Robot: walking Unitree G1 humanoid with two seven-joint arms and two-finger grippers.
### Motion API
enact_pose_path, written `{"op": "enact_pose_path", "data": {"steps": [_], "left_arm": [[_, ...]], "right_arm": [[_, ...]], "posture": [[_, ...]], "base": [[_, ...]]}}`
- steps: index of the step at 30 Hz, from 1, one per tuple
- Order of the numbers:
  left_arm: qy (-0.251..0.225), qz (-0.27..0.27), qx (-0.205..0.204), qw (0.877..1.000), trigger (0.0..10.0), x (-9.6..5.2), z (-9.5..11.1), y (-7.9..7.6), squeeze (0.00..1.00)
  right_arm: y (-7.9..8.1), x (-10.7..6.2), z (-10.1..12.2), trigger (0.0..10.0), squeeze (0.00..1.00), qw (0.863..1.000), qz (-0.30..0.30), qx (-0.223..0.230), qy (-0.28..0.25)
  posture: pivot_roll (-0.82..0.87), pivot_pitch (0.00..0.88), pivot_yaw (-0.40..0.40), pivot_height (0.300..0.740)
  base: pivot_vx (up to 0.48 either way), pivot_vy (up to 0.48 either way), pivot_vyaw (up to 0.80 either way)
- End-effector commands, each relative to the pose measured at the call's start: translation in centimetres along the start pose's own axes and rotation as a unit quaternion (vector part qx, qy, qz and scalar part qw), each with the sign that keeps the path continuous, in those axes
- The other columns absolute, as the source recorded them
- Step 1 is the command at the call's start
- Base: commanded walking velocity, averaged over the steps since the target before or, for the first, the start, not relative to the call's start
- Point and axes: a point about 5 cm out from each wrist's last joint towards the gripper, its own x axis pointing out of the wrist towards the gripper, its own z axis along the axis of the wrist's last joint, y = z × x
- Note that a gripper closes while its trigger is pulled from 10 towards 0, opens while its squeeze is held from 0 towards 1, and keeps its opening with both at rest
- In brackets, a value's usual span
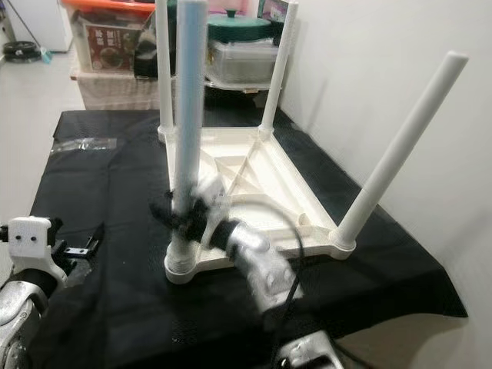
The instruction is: Building children table
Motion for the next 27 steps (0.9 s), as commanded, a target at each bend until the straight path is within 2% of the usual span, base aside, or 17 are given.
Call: {"op": "enact_pose_path", "data": {"steps": [1,4,6,7,12,14,15,17,18,22,26,27], "left_arm": [[-0.002,-0.025,0.003,1.000,10.0,0.3,0.4,0.0,0.00],[-0.009,-0.037,0.006,0.999,10.0,0.4,0.9,0.1,0.00],[-0.012,-0.045,0.006,0.999,10.0,0.4,1.1,0.1,0.00],[-0.016,-0.069,0.005,0.998,10.0,0.4,1.5,-0.2,0.00],[-0.024,-0.111,0.001,0.994,10.0,0.3,2.2,-0.9,0.00],[-0.035,-0.193,0.000,0.981,10.0,0.1,3.4,-2.3,0.00],[-0.035,-0.193,0.000,0.981,10.0,0.1,3.4,-2.3,0.00],[-0.033,-0.266,0.003,0.963,10.0,-0.1,4.0,-3.4,0.00],[-0.033,-0.266,0.003,0.963,10.0,-0.1,4.0,-3.4,0.00],[-0.006,-0.352,0.025,0.936,10.0,-0.2,3.9,-4.4,0.00],[-0.001,-0.369,0.026,0.929,10.0,-0.1,3.9,-4.5,0.00],[0.001,-0.383,0.026,0.923,10.0,-0.1,4.0,-4.7,0.00]], "right_arm": [[1.0,0.3,5.9,10.0,0.00,0.993,0.069,0.032,-0.087],[1.3,0.6,7.2,10.0,0.00,0.989,0.086,0.050,-0.108],[1.5,0.8,7.2,10.0,0.00,0.988,0.089,0.062,-0.114],[1.8,1.2,6.8,10.0,0.00,0.987,0.092,0.072,-0.114],[2.2,1.7,6.0,10.0,0.00,0.986,0.095,0.085,-0.109],[3.3,2.4,4.3,10.0,0.00,0.987,0.104,0.090,-0.088],[3.3,2.4,4.3,10.0,0.00,0.987,0.104,0.090,-0.088],[4.2,2.9,3.3,10.0,0.00,0.987,0.114,0.094,-0.063],[4.2,2.9,3.3,10.0,0.00,0.987,0.114,0.094,-0.063],[5.2,3.4,3.0,10.0,0.00,0.986,0.134,0.094,-0.034],[5.3,3.5,3.0,10.0,0.00,0.986,0.138,0.091,-0.030],[5.5,3.6,2.9,10.0,0.00,0.986,0.140,0.087,-0.029]], "posture": [[0.09,0.000,-0.090,0.740],[0.09,0.000,-0.090,0.740],[0.09,0.000,-0.091,0.740],[0.09,0.000,-0.091,0.740],[0.10,0.000,-0.090,0.740],[0.09,0.000,-0.082,0.740],[0.09,0.000,-0.082,0.740],[0.09,0.000,-0.078,0.740],[0.09,0.000,-0.078,0.740],[0.09,0.000,-0.067,0.740],[0.08,0.000,-0.062,0.740],[0.08,0.000,-0.062,0.740]], "base": [[0.000,0.000,0.00],[0.000,0.000,0.00],[0.000,0.000,0.00],[0.000,0.000,0.00],[0.000,0.000,0.00],[0.000,0.000,0.00],[0.000,0.000,0.00],[0.000,0.000,0.00],[0.000,0.000,0.00],[0.000,0.000,0.00],[0.000,0.000,0.00],[0.000,0.000,0.00]]}}
